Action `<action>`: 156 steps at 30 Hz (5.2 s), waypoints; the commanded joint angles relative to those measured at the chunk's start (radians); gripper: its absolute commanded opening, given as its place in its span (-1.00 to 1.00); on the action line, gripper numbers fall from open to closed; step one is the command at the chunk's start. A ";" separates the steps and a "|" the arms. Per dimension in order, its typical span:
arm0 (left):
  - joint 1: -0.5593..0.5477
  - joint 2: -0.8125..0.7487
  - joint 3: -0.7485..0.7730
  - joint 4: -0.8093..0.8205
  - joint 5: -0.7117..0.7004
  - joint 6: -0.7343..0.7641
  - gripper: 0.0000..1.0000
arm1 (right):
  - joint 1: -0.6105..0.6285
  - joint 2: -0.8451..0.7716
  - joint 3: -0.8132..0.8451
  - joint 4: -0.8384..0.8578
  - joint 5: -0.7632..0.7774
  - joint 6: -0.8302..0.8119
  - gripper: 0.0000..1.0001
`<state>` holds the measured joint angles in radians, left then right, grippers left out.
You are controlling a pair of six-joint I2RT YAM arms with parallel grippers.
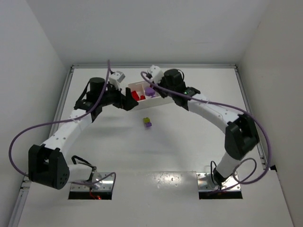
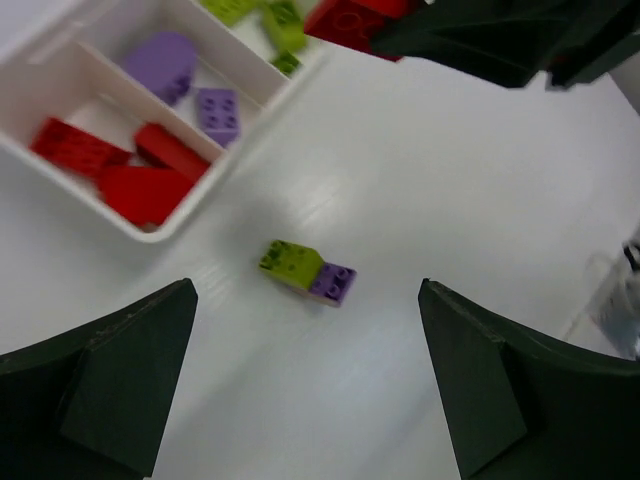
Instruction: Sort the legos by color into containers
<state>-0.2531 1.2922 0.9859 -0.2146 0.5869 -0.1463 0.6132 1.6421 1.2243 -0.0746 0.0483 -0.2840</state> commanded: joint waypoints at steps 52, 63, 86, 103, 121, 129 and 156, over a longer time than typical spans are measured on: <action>-0.098 0.706 0.574 -0.812 0.165 1.572 0.37 | -0.277 -0.157 0.118 -0.333 -0.061 0.382 0.66; -0.127 0.725 0.516 -0.701 0.241 1.737 0.63 | -0.336 -0.136 0.138 -0.344 -0.091 0.373 0.66; -0.293 0.805 0.514 -0.638 0.159 1.768 0.06 | -0.336 -0.117 0.138 -0.344 -0.111 0.364 0.66; -0.210 0.765 0.514 -0.678 0.183 1.749 0.41 | -0.336 -0.117 0.127 -0.335 -0.139 0.364 0.66; -0.173 0.728 0.542 -0.743 0.223 1.762 0.40 | -0.317 -0.099 0.136 -0.335 -0.148 0.364 0.63; -0.173 0.728 0.583 -0.743 0.252 1.731 0.04 | -0.317 -0.099 0.136 -0.326 -0.148 0.364 0.61; -0.239 0.746 0.576 -0.775 0.251 1.762 0.51 | -0.317 -0.108 0.127 -0.326 -0.148 0.364 0.59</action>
<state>-0.4709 2.0716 1.5410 -0.9741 0.7891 1.5879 0.2905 1.5410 1.3392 -0.4282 -0.0895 0.0818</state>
